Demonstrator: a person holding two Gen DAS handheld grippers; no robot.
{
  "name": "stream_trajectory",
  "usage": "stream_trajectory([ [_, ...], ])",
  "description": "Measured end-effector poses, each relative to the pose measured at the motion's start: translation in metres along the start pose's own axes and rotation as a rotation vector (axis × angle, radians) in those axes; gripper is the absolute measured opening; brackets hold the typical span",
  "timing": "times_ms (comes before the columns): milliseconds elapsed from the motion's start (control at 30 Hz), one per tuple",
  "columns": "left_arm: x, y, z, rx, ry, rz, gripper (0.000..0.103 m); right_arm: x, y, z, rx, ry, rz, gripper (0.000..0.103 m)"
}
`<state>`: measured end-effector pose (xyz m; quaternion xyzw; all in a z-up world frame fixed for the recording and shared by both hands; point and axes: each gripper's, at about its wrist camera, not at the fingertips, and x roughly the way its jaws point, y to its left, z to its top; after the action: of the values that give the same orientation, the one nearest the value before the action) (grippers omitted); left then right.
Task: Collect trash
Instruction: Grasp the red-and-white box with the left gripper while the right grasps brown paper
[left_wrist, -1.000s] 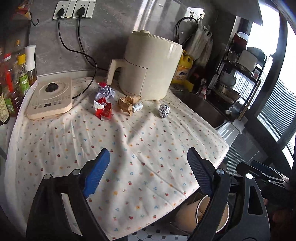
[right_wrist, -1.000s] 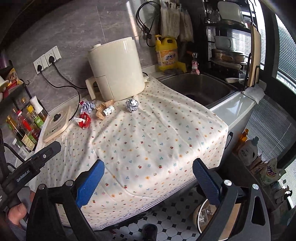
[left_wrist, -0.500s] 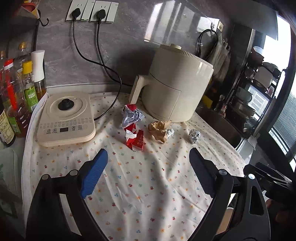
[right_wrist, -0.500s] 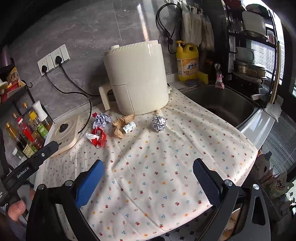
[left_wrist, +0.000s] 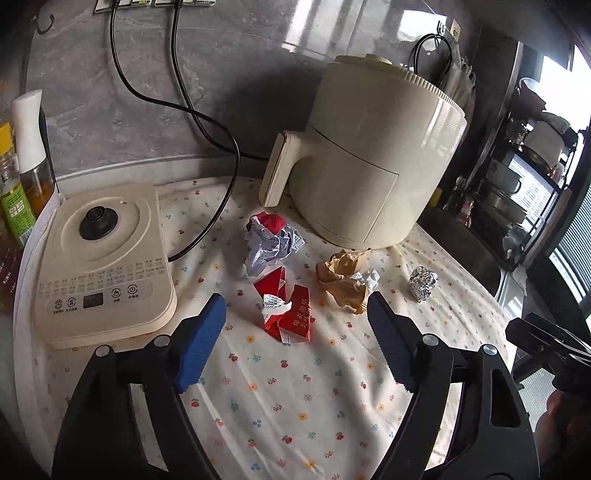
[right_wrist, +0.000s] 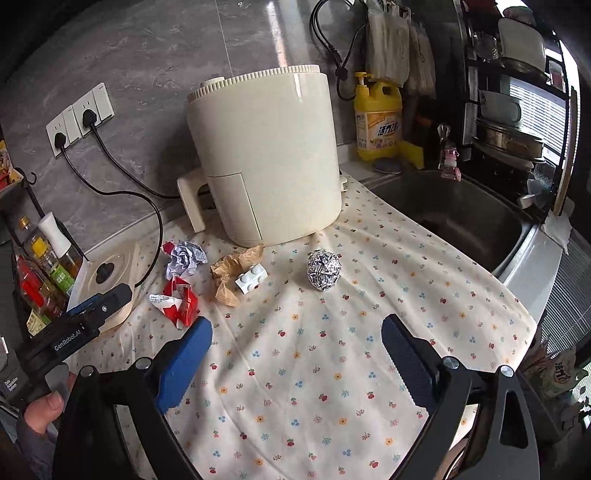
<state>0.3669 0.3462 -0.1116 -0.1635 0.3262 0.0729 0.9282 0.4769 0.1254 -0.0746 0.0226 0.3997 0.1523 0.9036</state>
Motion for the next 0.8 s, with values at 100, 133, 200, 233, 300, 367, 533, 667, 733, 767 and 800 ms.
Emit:
stream_trajectory([
  [100,0.02,0.009,0.0,-0.02,0.04,-0.011,0.065,0.017,0.008,0.003,-0.011,0.028,0.014,0.082],
  [133,0.026,0.012,0.0,-0.025,0.051,-0.016,0.064,0.025,0.011,0.004,-0.014,0.041,0.017,0.079],
  [200,0.038,0.017,0.0,-0.032,0.073,-0.028,0.059,0.039,0.018,0.005,-0.022,0.071,0.03,0.074],
  [233,0.043,0.019,-0.001,-0.035,0.083,-0.031,0.058,0.045,0.023,0.007,-0.03,0.084,0.037,0.071],
  [300,0.053,0.025,-0.002,-0.048,0.104,-0.037,0.047,0.056,0.032,0.009,-0.051,0.1,0.049,0.068],
  [367,0.063,0.029,-0.003,-0.064,0.122,-0.049,0.04,0.064,0.041,0.012,-0.069,0.106,0.057,0.067],
  [533,0.071,0.033,-0.002,-0.055,0.118,-0.092,0.02,0.088,0.059,0.013,-0.102,0.15,0.073,0.059],
  [667,0.059,0.031,0.005,-0.043,0.083,-0.135,0.015,0.106,0.071,0.014,-0.12,0.177,0.084,0.054],
  [733,0.052,0.033,0.007,-0.051,0.066,-0.141,0.015,0.113,0.076,0.016,-0.127,0.185,0.088,0.052],
  [767,0.048,0.035,0.009,-0.061,0.057,-0.142,0.015,0.116,0.078,0.017,-0.129,0.187,0.09,0.052],
  [800,0.045,0.037,0.01,-0.072,0.048,-0.14,0.015,0.119,0.08,0.018,-0.133,0.189,0.091,0.051],
])
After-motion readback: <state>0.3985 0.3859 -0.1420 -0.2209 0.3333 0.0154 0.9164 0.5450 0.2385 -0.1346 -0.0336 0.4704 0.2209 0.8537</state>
